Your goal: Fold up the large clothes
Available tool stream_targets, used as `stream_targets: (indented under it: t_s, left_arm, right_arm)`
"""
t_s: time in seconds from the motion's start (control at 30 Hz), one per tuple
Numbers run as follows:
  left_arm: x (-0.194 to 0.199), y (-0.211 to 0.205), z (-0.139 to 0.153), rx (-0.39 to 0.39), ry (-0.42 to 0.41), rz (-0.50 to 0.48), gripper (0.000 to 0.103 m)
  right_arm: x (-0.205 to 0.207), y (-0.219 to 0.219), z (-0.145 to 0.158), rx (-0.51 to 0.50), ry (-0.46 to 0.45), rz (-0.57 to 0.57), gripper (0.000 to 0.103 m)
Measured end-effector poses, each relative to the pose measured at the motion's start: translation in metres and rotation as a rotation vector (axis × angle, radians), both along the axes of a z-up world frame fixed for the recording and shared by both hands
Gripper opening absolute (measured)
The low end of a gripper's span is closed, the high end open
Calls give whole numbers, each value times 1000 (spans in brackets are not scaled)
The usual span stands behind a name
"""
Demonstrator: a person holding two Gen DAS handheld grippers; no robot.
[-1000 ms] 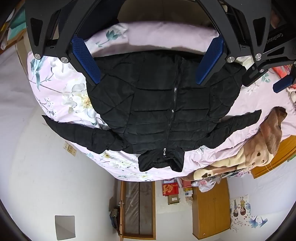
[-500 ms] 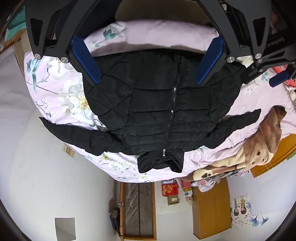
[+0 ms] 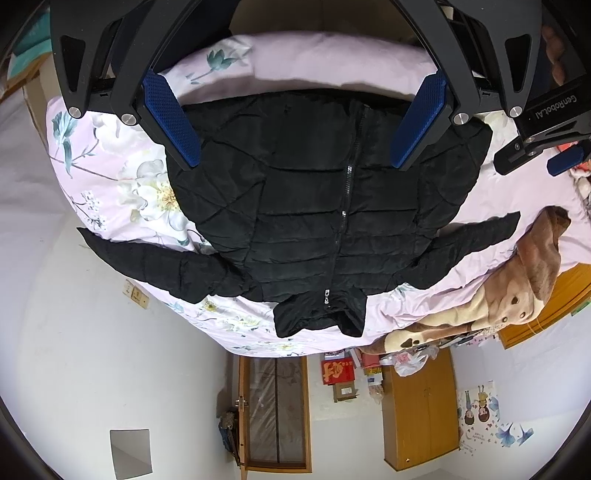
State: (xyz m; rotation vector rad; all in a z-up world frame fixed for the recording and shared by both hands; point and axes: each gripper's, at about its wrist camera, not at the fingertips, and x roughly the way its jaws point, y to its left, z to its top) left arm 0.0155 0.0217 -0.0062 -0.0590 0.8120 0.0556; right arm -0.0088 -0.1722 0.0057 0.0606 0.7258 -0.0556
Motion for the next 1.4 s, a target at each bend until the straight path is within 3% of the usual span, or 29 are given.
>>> stream_targets:
  t_s: [1.4]
  left_arm:
    - [-2,-3,3,4,-8,-6,102]
  right_arm:
    - [-1,-1,-1,-12,-4,-7,102]
